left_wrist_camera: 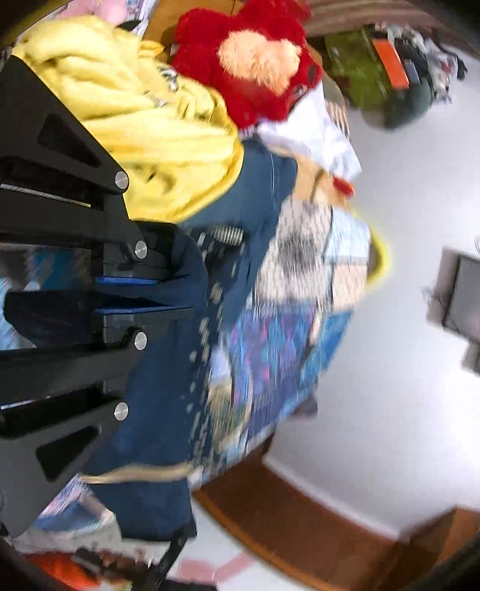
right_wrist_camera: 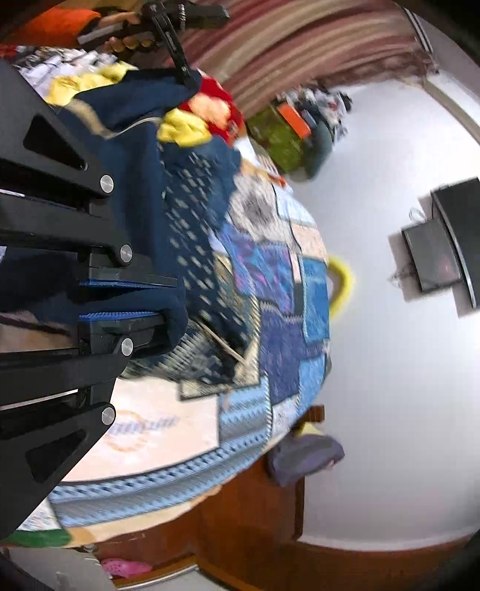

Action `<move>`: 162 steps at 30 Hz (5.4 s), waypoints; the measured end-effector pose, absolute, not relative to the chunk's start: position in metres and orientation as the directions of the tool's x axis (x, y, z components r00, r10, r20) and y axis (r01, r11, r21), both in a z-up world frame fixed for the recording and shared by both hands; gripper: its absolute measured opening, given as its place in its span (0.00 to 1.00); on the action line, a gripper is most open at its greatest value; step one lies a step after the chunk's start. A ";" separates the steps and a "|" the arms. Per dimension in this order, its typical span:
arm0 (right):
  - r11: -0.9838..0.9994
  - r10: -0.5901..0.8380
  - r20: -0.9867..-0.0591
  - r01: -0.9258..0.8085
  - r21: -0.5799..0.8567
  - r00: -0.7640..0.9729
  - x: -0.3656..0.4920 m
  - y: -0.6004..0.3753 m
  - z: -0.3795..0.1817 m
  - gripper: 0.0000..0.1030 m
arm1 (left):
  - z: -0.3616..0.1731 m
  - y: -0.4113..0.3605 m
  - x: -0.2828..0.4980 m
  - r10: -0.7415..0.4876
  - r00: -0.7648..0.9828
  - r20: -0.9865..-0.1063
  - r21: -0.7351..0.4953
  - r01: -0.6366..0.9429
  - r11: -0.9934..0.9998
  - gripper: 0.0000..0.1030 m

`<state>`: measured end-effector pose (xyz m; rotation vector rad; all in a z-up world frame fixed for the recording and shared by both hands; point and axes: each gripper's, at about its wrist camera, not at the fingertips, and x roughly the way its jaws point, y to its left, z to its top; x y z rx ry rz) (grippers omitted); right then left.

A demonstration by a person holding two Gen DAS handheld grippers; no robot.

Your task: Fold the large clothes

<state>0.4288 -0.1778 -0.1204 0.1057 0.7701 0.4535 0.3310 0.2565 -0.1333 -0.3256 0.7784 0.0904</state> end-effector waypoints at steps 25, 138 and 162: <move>0.963 0.021 -0.787 -0.224 -0.150 0.616 0.500 -0.211 -0.193 0.08 | -0.217 0.243 0.396 0.108 0.502 -0.858 0.033 -0.157 0.987 0.14; 0.934 0.038 -0.811 -0.308 -0.178 0.583 0.431 -0.208 -0.219 0.82 | -0.265 0.236 0.259 -0.281 0.577 -0.767 -0.531 -0.326 0.782 0.84; 0.866 0.382 -0.799 -0.483 0.133 0.464 0.431 -0.118 -0.188 0.82 | -0.281 0.217 0.322 -0.194 0.692 -0.696 -0.616 -0.436 0.656 0.28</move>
